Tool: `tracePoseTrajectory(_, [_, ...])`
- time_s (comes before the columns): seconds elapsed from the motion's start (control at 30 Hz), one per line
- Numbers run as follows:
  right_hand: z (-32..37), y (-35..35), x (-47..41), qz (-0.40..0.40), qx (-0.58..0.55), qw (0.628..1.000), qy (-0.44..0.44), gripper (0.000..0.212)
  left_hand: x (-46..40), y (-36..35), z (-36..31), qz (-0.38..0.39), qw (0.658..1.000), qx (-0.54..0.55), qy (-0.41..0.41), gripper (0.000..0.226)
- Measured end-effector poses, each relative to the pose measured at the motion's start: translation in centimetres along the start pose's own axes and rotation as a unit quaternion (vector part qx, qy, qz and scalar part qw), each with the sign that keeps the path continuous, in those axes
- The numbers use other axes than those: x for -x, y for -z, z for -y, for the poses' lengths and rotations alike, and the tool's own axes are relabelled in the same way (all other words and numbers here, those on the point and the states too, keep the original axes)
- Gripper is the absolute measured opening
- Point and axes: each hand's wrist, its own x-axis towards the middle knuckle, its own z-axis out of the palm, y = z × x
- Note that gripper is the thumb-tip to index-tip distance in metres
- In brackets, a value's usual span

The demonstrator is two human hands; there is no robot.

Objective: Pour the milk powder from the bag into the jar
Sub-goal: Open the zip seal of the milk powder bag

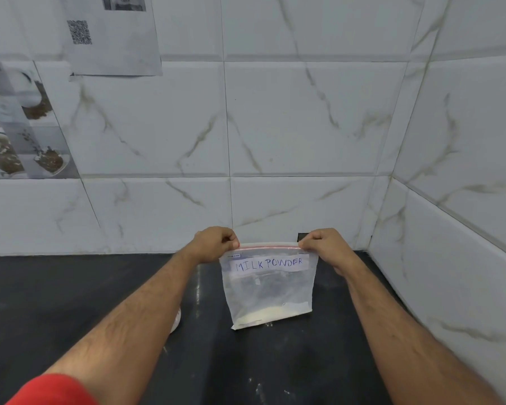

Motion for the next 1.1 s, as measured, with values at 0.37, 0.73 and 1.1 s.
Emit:
tracePoseTrajectory(0.37, [-0.2,0.5,-0.2,-0.003,0.0,1.0,-0.003,0.015,0.3,1.2,1.8,-0.018,1.0,0.005,0.013,0.012])
tracePoseTrajectory(0.73, [-1.2,-2.2,1.0,-0.018,-0.039,0.998,0.04,0.018,1.5,-3.7,-2.2,-0.225,0.951,0.124,0.174,0.037])
tracePoseTrajectory(1.1, [-1.4,-1.9,2.0,0.004,-0.057,0.998,0.039,0.018,0.8,-6.4,-6.7,-0.077,0.843,0.475,0.241,0.031])
